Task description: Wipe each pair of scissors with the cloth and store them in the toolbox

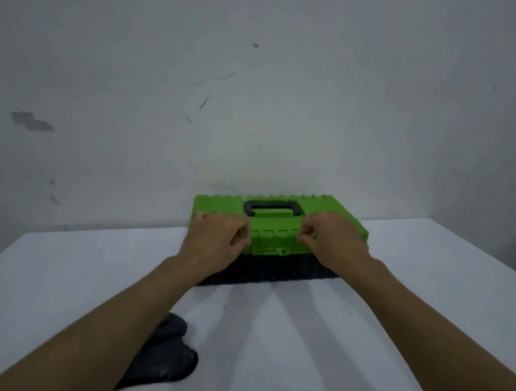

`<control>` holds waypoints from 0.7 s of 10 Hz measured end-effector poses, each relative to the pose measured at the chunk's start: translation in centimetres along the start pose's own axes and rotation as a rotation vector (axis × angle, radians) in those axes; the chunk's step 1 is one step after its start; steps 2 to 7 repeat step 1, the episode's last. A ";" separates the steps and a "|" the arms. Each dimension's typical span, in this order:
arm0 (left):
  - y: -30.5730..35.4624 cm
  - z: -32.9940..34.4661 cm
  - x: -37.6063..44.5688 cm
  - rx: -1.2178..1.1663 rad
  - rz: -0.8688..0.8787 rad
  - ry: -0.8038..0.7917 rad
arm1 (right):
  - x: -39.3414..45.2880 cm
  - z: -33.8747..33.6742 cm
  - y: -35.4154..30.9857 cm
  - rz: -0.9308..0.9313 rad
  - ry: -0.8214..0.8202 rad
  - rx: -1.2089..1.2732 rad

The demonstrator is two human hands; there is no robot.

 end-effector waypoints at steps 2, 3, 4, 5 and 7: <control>0.1 -0.6 -1.8 0.001 -0.008 0.016 | -1.7 -0.3 -0.3 0.059 0.026 0.050; 0.1 -0.6 -1.8 0.001 -0.008 0.016 | -1.7 -0.3 -0.3 0.059 0.026 0.050; 0.1 -0.6 -1.8 0.001 -0.008 0.016 | -1.7 -0.3 -0.3 0.059 0.026 0.050; 0.1 -0.6 -1.8 0.001 -0.008 0.016 | -1.7 -0.3 -0.3 0.059 0.026 0.050; 0.1 -0.6 -1.8 0.001 -0.008 0.016 | -1.7 -0.3 -0.3 0.059 0.026 0.050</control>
Point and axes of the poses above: each hand's wrist, its own x-axis towards the middle knuckle, its own z-axis out of the palm, y = z × x, the point moved 1 cm from there along x, towards the middle knuckle, and after that the axes turned 9 degrees about y, right-handed, at the moved point
